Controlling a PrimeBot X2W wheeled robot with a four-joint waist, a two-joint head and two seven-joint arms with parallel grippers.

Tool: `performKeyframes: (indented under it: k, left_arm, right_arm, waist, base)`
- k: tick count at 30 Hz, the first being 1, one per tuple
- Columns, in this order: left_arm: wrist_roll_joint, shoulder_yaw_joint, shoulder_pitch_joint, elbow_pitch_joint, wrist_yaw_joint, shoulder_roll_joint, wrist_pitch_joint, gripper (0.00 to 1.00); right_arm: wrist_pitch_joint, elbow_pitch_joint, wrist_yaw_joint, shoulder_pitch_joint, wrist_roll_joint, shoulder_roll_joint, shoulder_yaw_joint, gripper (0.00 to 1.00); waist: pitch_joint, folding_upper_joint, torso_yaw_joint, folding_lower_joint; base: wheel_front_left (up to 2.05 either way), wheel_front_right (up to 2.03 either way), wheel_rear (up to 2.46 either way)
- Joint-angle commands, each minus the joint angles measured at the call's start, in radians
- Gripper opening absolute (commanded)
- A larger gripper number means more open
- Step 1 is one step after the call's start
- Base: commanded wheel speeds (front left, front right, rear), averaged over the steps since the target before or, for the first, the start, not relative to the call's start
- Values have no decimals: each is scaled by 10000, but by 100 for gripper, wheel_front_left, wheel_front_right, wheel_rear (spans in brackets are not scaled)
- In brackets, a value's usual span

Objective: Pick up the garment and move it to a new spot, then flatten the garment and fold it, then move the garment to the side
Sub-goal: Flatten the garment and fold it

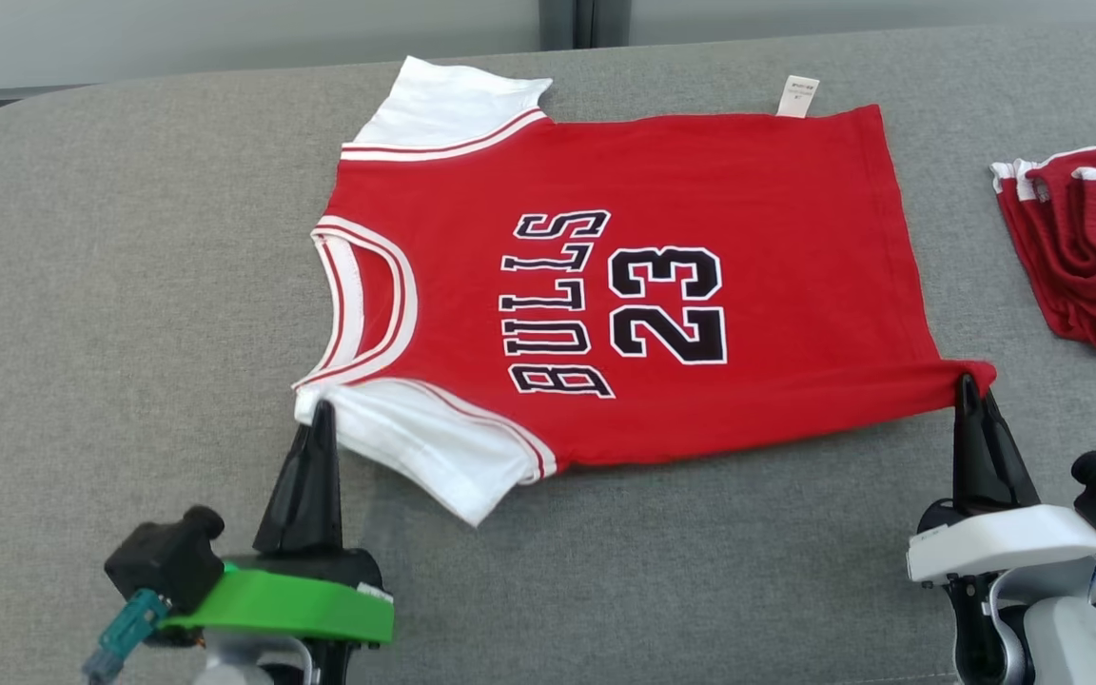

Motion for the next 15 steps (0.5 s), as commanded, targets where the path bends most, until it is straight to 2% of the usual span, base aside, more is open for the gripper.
performKeyframes:
  k: [1,5,15]
  left_arm:
    - [136,49,-442,65,-65,47,-95,0]
    - [155,41,-1542,773,-202,44,-79,0]
    - [196,163,-4232,4197,-370,128,-161,0]
  right_arm:
    - [-69,106,-5,-242,88,-24,-4,0]
    - [-136,602,-5,-886,168,-24,7,0]
    - [-287,2520,-5,-2812,-23,-23,390,0]
  waist:
    - [62,-1,-57,1]
    - [265,-1,-163,1]
    - [916,-1,-589,1]
  base:
    - [0,0,0]
    - [0,0,0]
    - [0,0,0]
